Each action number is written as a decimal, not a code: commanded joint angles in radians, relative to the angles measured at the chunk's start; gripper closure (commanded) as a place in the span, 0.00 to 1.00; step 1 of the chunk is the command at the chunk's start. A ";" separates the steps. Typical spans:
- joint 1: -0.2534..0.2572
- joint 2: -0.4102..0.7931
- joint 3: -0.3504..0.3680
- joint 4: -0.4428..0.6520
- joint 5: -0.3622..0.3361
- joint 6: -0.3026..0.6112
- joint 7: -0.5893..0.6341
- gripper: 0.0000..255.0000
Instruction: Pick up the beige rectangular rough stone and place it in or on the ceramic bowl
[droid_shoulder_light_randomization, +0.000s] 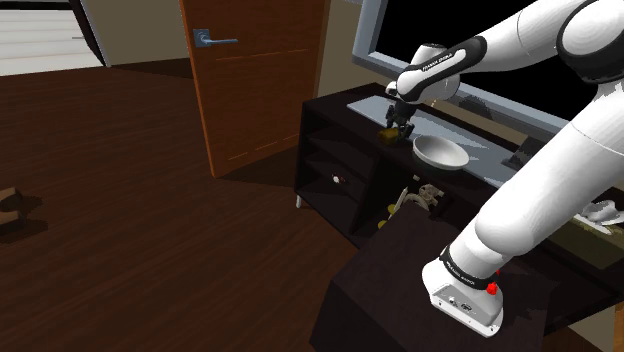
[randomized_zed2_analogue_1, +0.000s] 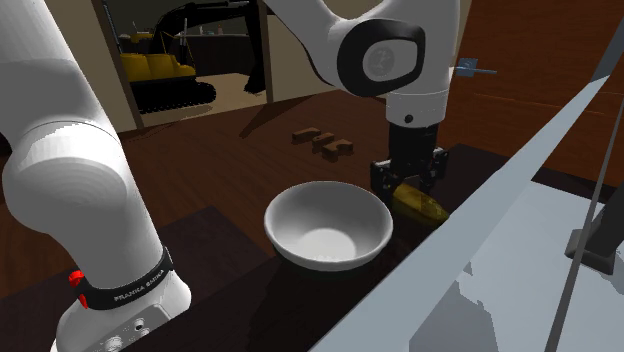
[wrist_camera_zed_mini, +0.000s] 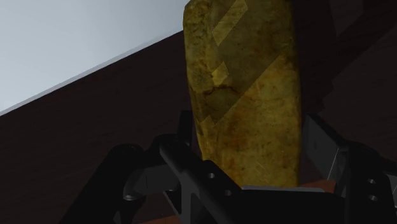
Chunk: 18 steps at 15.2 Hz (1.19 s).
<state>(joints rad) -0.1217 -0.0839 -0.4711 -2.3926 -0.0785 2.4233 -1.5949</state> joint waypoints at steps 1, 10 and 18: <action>0.000 0.000 0.000 0.000 0.000 0.000 0.000 1.00; -0.004 -0.070 0.011 0.050 -0.033 -0.115 0.024 1.00; -0.005 -0.123 0.024 0.114 -0.051 -0.228 0.038 1.00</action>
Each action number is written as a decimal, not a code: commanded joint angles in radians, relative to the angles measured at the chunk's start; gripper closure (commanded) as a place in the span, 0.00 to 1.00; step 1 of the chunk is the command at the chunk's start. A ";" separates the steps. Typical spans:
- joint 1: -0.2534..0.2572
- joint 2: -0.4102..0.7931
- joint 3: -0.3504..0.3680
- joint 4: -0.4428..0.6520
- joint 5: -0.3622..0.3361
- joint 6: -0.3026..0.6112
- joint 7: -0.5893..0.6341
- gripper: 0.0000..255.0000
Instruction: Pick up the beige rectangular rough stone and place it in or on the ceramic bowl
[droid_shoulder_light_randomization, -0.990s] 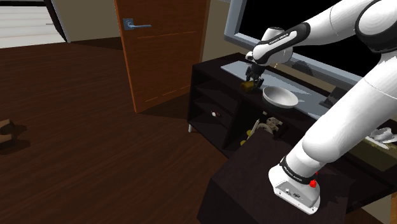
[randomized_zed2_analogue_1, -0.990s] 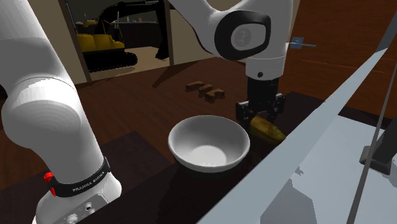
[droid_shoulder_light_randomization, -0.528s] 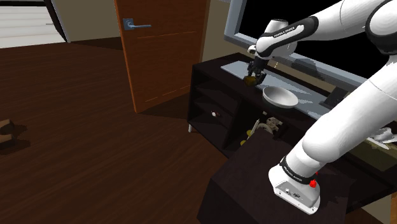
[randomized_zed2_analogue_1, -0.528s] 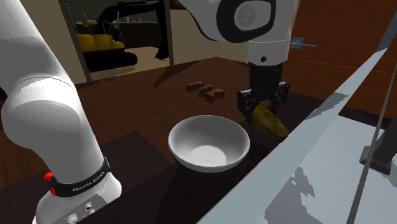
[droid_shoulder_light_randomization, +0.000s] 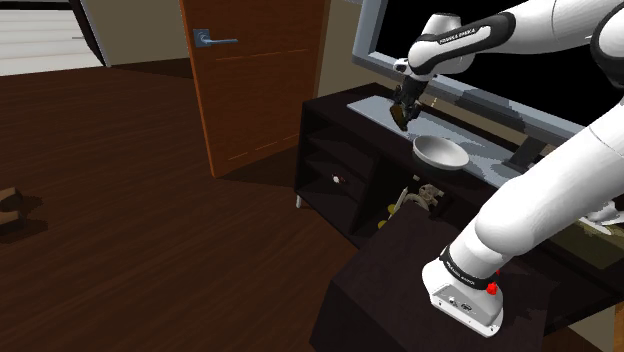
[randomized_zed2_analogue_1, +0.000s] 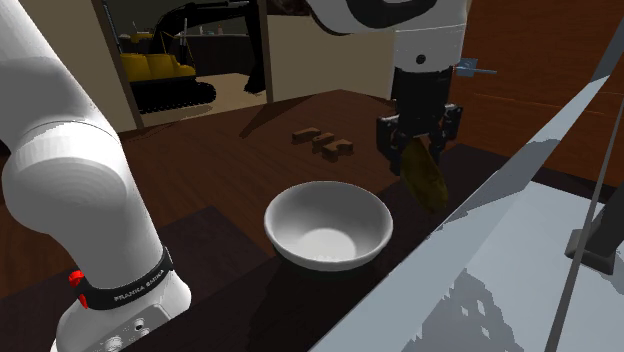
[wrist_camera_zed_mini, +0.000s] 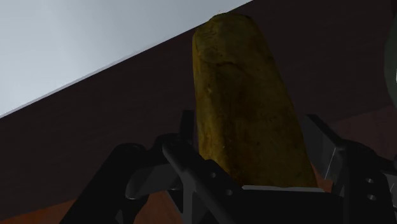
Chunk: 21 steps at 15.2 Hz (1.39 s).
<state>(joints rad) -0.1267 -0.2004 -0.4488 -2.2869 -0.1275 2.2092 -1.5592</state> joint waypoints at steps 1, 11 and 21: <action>0.000 -0.012 0.004 0.017 -0.004 -0.028 0.003 1.00; 0.001 -0.053 0.019 0.116 -0.011 -0.166 0.009 1.00; -0.083 -0.391 0.052 -0.127 -0.126 -0.252 0.030 1.00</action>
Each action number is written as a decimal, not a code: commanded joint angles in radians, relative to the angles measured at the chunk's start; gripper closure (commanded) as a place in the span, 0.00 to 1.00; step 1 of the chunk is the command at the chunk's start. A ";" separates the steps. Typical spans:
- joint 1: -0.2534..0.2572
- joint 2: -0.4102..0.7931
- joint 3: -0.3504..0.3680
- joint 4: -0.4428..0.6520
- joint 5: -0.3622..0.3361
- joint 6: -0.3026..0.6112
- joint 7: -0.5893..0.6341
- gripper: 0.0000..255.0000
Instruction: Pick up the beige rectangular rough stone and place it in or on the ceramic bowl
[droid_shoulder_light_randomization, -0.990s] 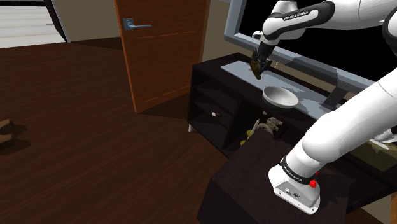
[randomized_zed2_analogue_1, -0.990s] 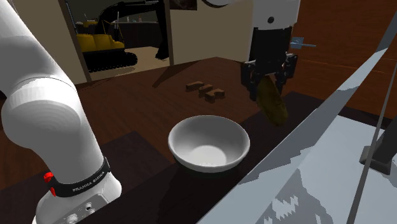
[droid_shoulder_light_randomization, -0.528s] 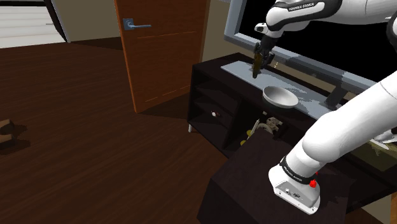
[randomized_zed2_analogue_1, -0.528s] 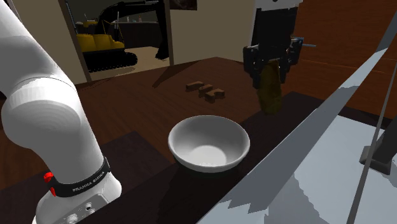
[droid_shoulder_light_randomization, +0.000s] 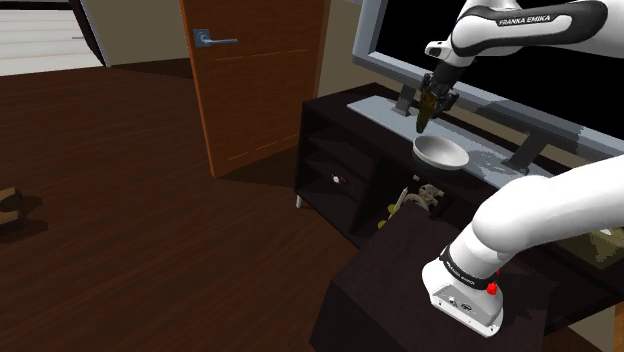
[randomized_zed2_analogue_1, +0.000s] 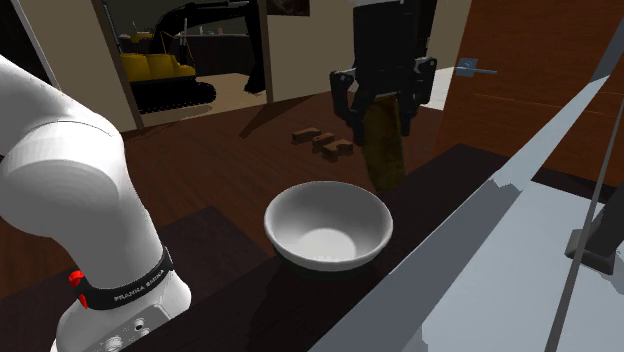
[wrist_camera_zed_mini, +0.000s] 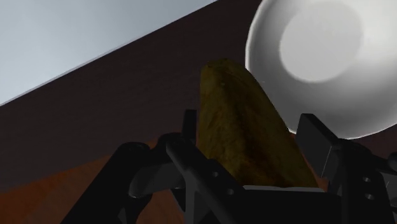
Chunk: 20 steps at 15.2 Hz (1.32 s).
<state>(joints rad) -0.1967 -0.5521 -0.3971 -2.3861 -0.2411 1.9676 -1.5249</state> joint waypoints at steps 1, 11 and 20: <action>-0.026 -0.082 0.004 -0.056 -0.024 -0.025 -0.005 1.00; -0.117 -0.327 0.005 -0.246 -0.089 -0.080 -0.032 1.00; -0.132 -0.307 -0.032 -0.354 -0.125 0.047 -0.025 1.00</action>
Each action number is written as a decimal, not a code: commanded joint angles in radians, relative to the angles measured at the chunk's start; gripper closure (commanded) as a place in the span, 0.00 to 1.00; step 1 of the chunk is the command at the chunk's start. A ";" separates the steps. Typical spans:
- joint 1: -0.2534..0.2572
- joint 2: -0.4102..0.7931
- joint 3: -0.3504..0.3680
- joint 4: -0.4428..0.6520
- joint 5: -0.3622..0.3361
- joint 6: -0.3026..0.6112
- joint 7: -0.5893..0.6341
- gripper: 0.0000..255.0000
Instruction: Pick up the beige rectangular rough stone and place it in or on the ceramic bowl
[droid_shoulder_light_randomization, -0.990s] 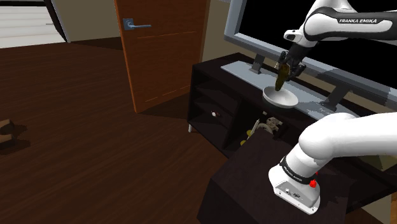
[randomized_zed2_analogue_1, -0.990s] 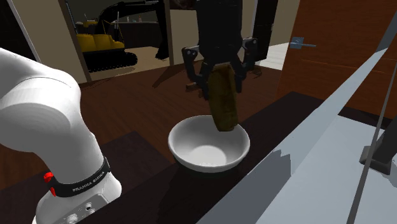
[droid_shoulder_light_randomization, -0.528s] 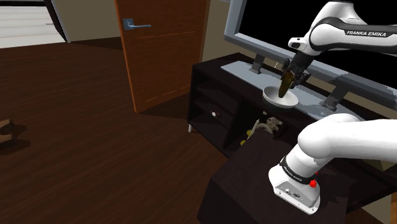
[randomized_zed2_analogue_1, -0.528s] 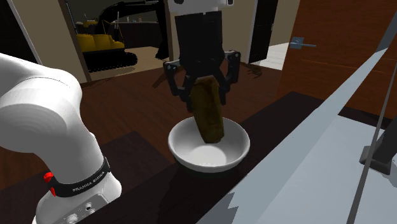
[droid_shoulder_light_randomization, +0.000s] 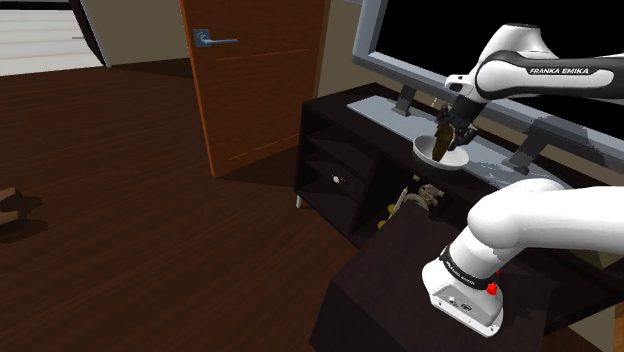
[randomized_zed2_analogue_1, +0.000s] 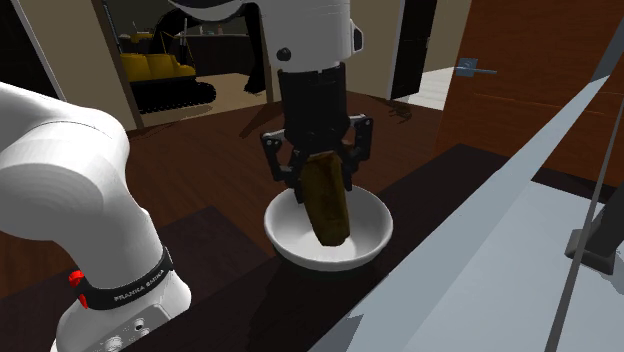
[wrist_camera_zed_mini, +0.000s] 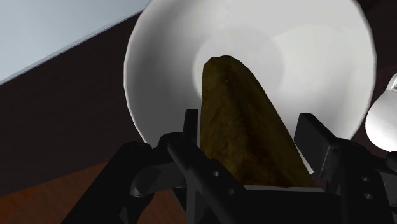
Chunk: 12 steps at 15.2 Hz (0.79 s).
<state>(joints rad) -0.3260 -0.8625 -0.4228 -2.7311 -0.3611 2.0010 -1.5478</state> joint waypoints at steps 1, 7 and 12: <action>-0.005 0.008 -0.012 -0.024 -0.011 0.033 -0.001 1.00; -0.005 0.008 -0.012 -0.024 -0.011 0.033 -0.001 1.00; -0.005 0.008 -0.012 -0.024 -0.011 0.033 -0.001 0.00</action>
<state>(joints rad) -0.3309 -0.8543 -0.4351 -2.7547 -0.3723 2.0337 -1.5488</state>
